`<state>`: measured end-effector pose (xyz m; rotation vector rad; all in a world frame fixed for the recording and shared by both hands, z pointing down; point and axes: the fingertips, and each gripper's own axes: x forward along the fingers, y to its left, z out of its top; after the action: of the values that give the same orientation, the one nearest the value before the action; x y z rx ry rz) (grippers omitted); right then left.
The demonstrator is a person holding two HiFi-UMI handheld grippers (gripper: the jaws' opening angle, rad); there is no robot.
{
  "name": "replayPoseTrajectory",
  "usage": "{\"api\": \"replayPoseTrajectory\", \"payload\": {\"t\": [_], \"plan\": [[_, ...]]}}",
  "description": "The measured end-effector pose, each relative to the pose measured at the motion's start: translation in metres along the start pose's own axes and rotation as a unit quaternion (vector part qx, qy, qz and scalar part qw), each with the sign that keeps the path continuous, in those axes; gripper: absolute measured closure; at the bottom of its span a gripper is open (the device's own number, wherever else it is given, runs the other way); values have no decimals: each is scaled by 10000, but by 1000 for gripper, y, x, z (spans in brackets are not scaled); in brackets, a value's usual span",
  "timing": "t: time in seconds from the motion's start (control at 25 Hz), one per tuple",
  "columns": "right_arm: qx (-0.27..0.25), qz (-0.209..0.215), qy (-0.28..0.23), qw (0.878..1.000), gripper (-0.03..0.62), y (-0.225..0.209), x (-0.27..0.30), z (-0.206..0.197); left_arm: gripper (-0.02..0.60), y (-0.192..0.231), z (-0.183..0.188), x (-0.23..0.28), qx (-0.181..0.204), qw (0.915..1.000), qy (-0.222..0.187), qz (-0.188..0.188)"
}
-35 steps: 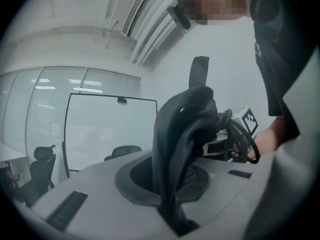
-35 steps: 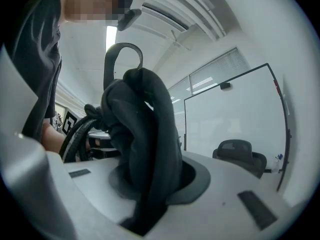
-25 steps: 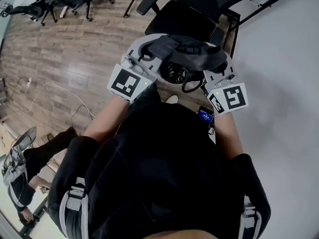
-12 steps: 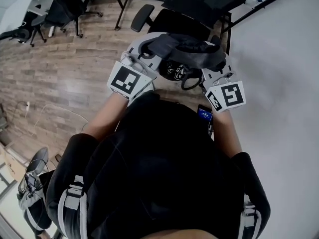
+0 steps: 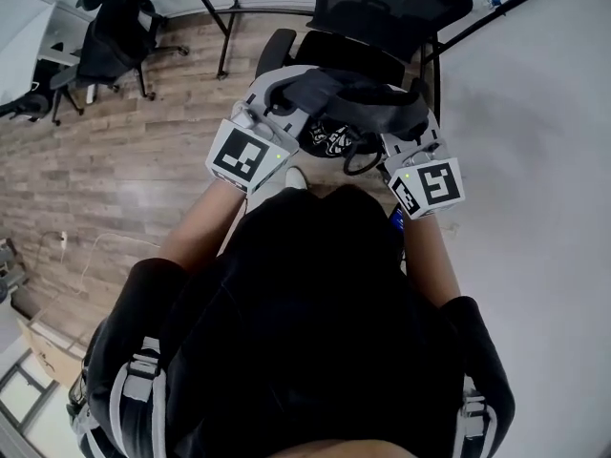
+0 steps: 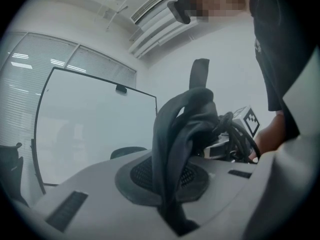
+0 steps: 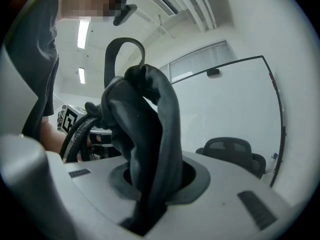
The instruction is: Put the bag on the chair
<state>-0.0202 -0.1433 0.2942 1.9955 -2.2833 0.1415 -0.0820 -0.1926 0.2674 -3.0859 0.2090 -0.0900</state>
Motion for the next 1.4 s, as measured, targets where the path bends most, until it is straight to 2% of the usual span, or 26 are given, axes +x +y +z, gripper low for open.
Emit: {"api": "replayPoseTrajectory", "payload": {"t": [0.2,0.44,0.64,1.08,1.4], "plan": [[15,-102,138,9999,525,-13,24,-4,558,25,-7,16,-24,9999,45,-152],[62,-202,190,9996,525,-75,55,-22,558,53,-28,81,-101,9993,139,-326],[0,-321,184,9993,525,-84,57,-26,558,55,-31,91,-65,9989,128,-450],[167,-366,506,9979,523,-198,115,-69,558,106,-81,210,-287,9970,475,-537],[349,-338,730,9962,525,-259,151,-105,560,137,-116,276,-226,9966,545,-573]]}}
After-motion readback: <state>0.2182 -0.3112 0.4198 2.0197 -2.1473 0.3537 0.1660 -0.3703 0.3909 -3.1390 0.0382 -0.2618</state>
